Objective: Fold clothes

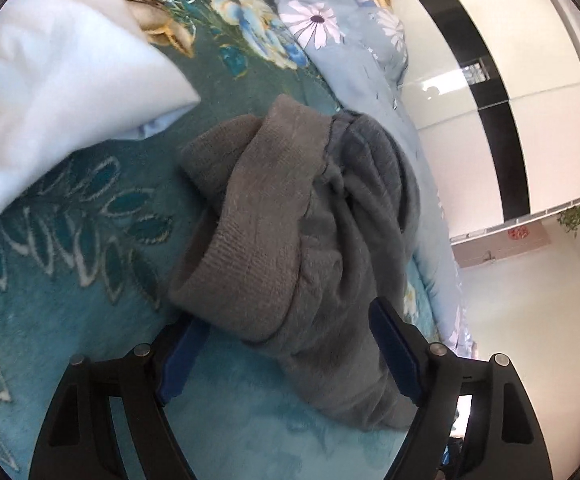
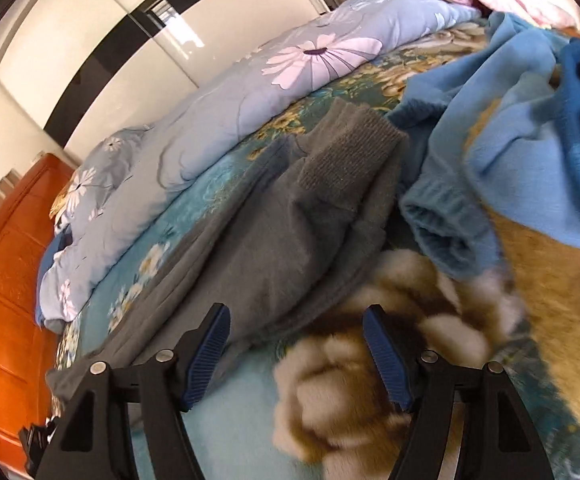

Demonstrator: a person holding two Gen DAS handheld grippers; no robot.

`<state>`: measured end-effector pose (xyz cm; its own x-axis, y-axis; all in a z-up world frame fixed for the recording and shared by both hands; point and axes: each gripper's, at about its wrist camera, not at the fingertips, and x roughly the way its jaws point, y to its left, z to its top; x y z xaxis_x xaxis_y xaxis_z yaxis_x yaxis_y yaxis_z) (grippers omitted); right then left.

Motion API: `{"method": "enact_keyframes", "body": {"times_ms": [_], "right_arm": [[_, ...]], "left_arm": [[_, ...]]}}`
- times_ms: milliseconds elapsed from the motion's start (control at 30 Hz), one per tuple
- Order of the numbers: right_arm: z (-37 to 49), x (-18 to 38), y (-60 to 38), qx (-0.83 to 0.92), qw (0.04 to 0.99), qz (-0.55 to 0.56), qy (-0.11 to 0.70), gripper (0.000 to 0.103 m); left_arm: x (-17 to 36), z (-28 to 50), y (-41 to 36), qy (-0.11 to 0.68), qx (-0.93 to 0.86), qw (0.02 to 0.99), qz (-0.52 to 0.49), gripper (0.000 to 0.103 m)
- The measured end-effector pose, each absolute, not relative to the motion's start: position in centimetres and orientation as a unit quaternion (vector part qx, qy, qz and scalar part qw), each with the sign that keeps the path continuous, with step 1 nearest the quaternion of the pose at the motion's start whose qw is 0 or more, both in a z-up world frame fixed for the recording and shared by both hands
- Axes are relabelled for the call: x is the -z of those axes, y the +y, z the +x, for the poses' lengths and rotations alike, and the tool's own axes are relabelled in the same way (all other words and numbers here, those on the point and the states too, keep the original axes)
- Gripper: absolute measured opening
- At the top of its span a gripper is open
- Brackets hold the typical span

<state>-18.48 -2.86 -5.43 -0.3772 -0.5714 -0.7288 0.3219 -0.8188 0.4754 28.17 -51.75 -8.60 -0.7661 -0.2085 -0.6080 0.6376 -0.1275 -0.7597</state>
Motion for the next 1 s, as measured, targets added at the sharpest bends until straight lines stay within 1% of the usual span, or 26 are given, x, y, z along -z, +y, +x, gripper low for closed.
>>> {"method": "enact_keyframes", "body": {"times_ms": [67,100,167,200,267,300,333,367,400,433,500,600,667,733,833,867,967,1000], "right_arm": [[-19.1,6.1,-3.3,0.821,0.264,0.487,-0.137,0.072],[-19.4,6.4,-3.4,0.822,0.261,0.485,-0.144,0.072],[-20.1,6.5,-3.3,0.825,0.252,0.476,-0.169,0.072],[-20.4,6.6,-3.2,0.826,0.249,0.474,-0.177,0.072],[-20.9,6.6,-3.3,0.826,0.244,0.472,-0.189,0.07],[-21.2,6.6,-3.3,0.826,0.242,0.471,-0.192,0.063],[-21.5,6.5,-3.4,0.827,0.238,0.472,-0.191,0.048],[-21.9,6.5,-3.5,0.827,0.234,0.474,-0.191,0.04],[-22.1,6.4,-3.5,0.826,0.233,0.476,-0.193,0.021],[-22.3,6.3,-3.5,0.824,0.231,0.478,-0.195,0.014],[-22.2,5.3,-3.2,0.827,0.24,0.47,-0.194,0.01],[-21.0,2.8,-3.1,0.84,0.255,0.445,-0.179,0.009],[-19.7,0.8,-2.4,0.841,0.271,0.43,-0.183,0.009],[-18.2,-0.8,-1.6,0.849,0.279,0.416,-0.168,0.009],[-15.8,-2.2,0.0,0.848,0.293,0.414,-0.153,0.009],[-15.1,-2.3,0.5,0.848,0.295,0.417,-0.146,0.009],[-13.9,-1.8,1.6,0.854,0.283,0.425,-0.101,0.009],[-14.3,-1.2,2.0,0.849,0.278,0.437,-0.108,0.009]], "left_arm": [[8.6,28.2,-52.1,0.594,0.729,0.297,0.166,0.069],[8.8,28.2,-52.3,0.597,0.727,0.3,0.158,0.066],[9.2,28.2,-52.7,0.603,0.723,0.304,0.146,0.052],[9.4,28.2,-52.9,0.606,0.721,0.305,0.142,0.049],[9.3,28.0,-53.5,0.601,0.724,0.308,0.139,0.038],[9.3,27.9,-53.7,0.598,0.726,0.31,0.138,0.035],[9.2,27.8,-54.0,0.595,0.728,0.312,0.136,0.026],[8.9,27.7,-54.2,0.592,0.73,0.315,0.133,0.018],[8.4,27.6,-54.5,0.587,0.732,0.319,0.132,0.017],[7.8,27.5,-54.7,0.582,0.735,0.323,0.131,0.015],[6.1,27.5,-55.0,0.562,0.746,0.331,0.132,0.014],[3.0,28.8,-55.0,0.541,0.764,0.329,0.121,0.013],[1.2,29.8,-54.7,0.533,0.773,0.325,0.116,0.013],[-0.8,31.4,-54.4,0.509,0.787,0.331,0.112,0.012],[-1.2,33.9,-53.4,0.511,0.79,0.313,0.128,0.012],[-1.1,34.7,-53.0,0.5,0.794,0.318,0.138,0.012],[1.1,35.6,-53.6,0.511,0.783,0.315,0.162,0.013],[2.1,35.6,-54.2,0.52,0.777,0.312,0.169,0.013]]}}
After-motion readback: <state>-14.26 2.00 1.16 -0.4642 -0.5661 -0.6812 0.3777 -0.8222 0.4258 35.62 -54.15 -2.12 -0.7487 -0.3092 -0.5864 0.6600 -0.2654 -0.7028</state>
